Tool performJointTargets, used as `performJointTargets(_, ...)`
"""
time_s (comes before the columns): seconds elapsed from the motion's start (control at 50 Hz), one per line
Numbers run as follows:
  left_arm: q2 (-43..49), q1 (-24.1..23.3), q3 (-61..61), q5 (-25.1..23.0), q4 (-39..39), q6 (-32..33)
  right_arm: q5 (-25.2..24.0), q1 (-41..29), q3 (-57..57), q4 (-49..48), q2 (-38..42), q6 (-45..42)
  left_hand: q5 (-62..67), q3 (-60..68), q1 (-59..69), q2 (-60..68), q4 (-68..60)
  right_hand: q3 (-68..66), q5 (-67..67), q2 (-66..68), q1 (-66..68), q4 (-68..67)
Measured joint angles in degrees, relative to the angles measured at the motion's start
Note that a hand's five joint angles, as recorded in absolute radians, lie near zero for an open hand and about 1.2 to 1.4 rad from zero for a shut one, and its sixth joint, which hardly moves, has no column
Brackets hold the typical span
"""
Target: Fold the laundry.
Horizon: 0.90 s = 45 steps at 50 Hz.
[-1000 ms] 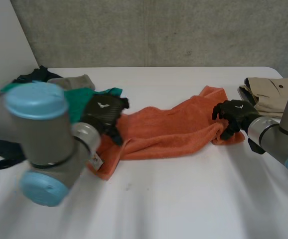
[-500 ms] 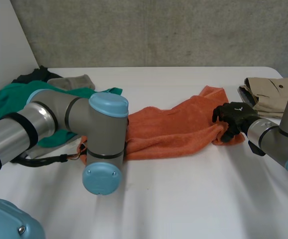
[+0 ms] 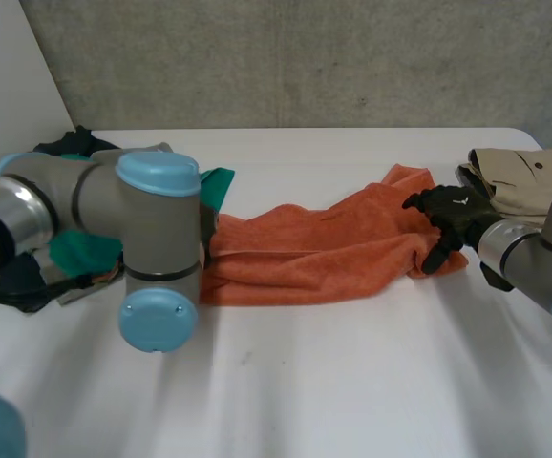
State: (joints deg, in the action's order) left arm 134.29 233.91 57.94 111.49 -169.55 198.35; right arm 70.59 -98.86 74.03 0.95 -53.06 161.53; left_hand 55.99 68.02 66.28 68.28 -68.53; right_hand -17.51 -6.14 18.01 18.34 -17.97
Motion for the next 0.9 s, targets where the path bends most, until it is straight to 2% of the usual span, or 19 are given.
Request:
performJointTargets(0.06, -3.81, 0.03, 2.71, -1.98, 0.23, 0.59, -0.04, 0.48, -1.10, 1.90, -0.39, -0.07, 0.00, 0.00, 0.00, 0.00, 0.00, 1.22, 1.19, -1.63, -0.92, 1.00)
performJointTargets(0.22, -15.59, 0.72, 11.56, -7.36, -0.24, 5.97, -0.40, 3.29, -7.21, 16.95, -0.89, -3.01, 0.00, 0.00, 0.00, 0.00, -0.03, 1.11, 0.78, -1.62, -0.92, 1.00)
performJointTargets(0.32, -22.26, 2.04, 16.80, -9.42, -1.81, 9.68, -1.12, 3.75, -8.11, 20.82, -0.22, -5.62, 0.00, 0.00, 0.00, 0.00, -0.03, 0.81, -1.41, -1.59, -0.71, 0.90)
performJointTargets(0.42, -25.55, 2.95, 19.71, -10.59, -3.38, 11.12, -1.66, 3.54, -8.28, 19.74, 1.23, -6.56, 0.00, 0.00, 0.00, 0.00, -0.03, -0.30, -2.34, -0.79, -0.42, 0.42)
performJointTargets(0.48, -27.60, 3.83, 22.09, -11.48, -5.20, 11.57, -1.68, 2.81, -9.33, 16.39, 4.10, -7.15, 0.00, 0.00, 0.00, 0.00, -0.03, -7.48, -9.38, 6.89, 6.99, -6.93)
performJointTargets(0.66, -29.94, 5.01, 25.14, -12.31, -8.68, 11.28, -0.14, 1.01, -13.84, 11.69, 10.96, -7.78, 0.00, 0.00, 0.00, 0.00, -0.04, -14.09, -15.79, 13.63, 13.51, -13.78)
performJointTargets(0.72, -30.23, 5.55, 25.65, -12.31, -10.11, 11.31, 0.93, 0.54, -15.54, 10.35, 12.51, -7.66, 0.00, 0.00, 0.00, 0.00, -0.04, -44.15, -45.30, 45.05, 42.10, -43.57)
performJointTargets(0.76, -30.15, 5.85, 25.66, -12.34, -10.64, 11.42, 1.32, 0.56, -15.59, 9.79, 12.07, -7.44, 0.00, 0.00, 0.00, 0.00, -0.04, -49.48, -50.16, 49.51, 44.71, -49.46)
performJointTargets(0.9, -29.34, 7.19, 25.49, -12.65, -11.31, 12.10, 1.48, 2.25, -10.84, 7.79, 4.46, -7.33, 0.00, 0.00, 0.00, 0.11, -0.04, -49.95, -50.38, 49.54, 44.71, -50.25)
